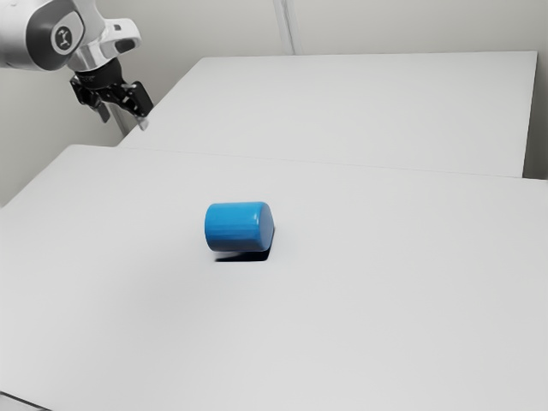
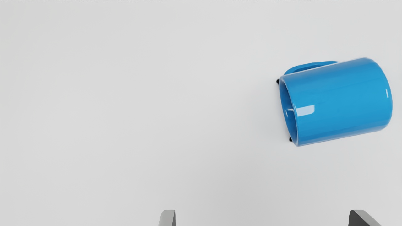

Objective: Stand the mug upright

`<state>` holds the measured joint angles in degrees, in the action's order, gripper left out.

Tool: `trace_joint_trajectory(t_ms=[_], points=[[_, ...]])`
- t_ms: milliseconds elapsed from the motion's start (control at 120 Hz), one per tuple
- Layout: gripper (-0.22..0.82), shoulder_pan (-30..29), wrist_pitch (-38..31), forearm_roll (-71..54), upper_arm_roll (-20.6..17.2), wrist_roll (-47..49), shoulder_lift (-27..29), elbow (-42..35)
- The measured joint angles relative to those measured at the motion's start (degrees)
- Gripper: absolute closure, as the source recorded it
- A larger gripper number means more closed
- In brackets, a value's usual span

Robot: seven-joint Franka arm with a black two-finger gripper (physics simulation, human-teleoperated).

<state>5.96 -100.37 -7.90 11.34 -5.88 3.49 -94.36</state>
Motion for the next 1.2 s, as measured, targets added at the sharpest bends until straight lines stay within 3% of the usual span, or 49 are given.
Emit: trace_joint_trajectory(t_ms=[275, 575, 800, 1200], points=[[0.0, 0.06, -1.77, 0.52, 0.44, 0.63, -0.89, -1.47], [0.0, -7.8, -2.55, 19.22, 0.7, 0.88, -4.39, -7.88], [0.0, -13.93, -2.66, 33.88, 0.62, -0.62, -11.81, -8.77], [0.0, -16.4, -2.71, 54.59, 0.45, -8.24, -22.73, -8.51]])
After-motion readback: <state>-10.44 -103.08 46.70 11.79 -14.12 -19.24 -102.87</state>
